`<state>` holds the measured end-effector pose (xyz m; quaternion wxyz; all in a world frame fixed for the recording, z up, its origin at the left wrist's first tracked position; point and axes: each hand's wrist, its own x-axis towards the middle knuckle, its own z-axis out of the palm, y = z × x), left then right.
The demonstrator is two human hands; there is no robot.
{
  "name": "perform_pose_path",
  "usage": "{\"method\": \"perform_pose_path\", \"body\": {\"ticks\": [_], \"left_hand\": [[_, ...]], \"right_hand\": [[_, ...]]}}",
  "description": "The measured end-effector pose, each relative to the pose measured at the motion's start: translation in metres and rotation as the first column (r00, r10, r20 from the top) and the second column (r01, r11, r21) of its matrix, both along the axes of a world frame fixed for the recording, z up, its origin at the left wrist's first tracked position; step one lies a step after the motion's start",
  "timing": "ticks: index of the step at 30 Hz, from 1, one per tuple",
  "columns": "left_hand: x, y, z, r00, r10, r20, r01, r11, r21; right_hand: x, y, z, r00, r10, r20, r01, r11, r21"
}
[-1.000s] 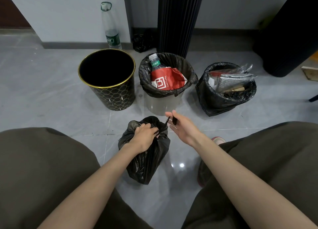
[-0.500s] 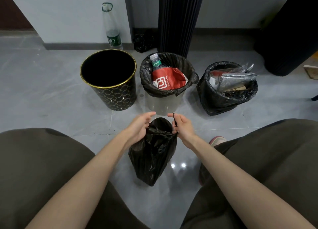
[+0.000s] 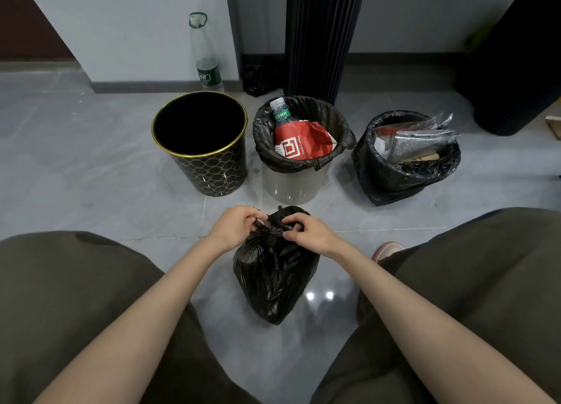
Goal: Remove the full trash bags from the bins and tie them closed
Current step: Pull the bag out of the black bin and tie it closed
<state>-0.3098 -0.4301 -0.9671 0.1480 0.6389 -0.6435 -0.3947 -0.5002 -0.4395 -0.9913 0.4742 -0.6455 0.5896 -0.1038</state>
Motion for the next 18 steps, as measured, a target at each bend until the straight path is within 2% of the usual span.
{"method": "perform_pose_path", "body": {"ticks": [2, 4, 7, 9, 11, 13, 14, 16, 18], "left_hand": [[0.007, 0.002, -0.001, 0.97, -0.119, 0.213, 0.139, 0.987, -0.082], [0.011, 0.004, -0.002, 0.905, -0.21, 0.371, 0.256, 0.963, -0.079], [0.011, 0.006, -0.006, 0.913, -0.156, 0.377, 0.191, 0.98, -0.059], [0.008, 0.005, -0.009, 0.963, -0.021, 0.268, 0.044, 0.996, -0.082], [0.004, 0.003, -0.01, 0.985, 0.171, 0.007, -0.171, 0.985, 0.002], [-0.002, 0.002, -0.007, 0.9, 0.363, -0.242, -0.329, 0.929, 0.167], [-0.005, 0.002, -0.004, 0.849, 0.425, -0.314, -0.362, 0.901, 0.239], [-0.009, 0.003, 0.001, 0.753, 0.506, -0.42, -0.37, 0.854, 0.366], [-0.01, 0.004, 0.002, 0.698, 0.543, -0.466, -0.363, 0.83, 0.424]], "right_hand": [[-0.001, 0.003, 0.0, 0.997, 0.066, -0.041, -0.067, 0.997, -0.036], [-0.001, 0.006, 0.0, 0.991, 0.109, -0.077, -0.114, 0.991, -0.07], [0.002, 0.006, 0.0, 0.986, 0.133, -0.101, -0.143, 0.985, -0.098], [0.002, 0.006, 0.001, 0.983, 0.143, -0.115, -0.156, 0.981, -0.114], [0.002, 0.007, 0.0, 0.969, 0.172, -0.176, -0.201, 0.966, -0.163], [0.004, 0.009, -0.003, 0.931, 0.217, -0.293, -0.28, 0.94, -0.196], [0.005, 0.01, -0.005, 0.907, 0.231, -0.353, -0.315, 0.927, -0.203], [0.008, 0.012, -0.008, 0.873, 0.24, -0.425, -0.354, 0.911, -0.213], [0.011, 0.014, -0.007, 0.871, 0.241, -0.428, -0.358, 0.909, -0.215]]}}
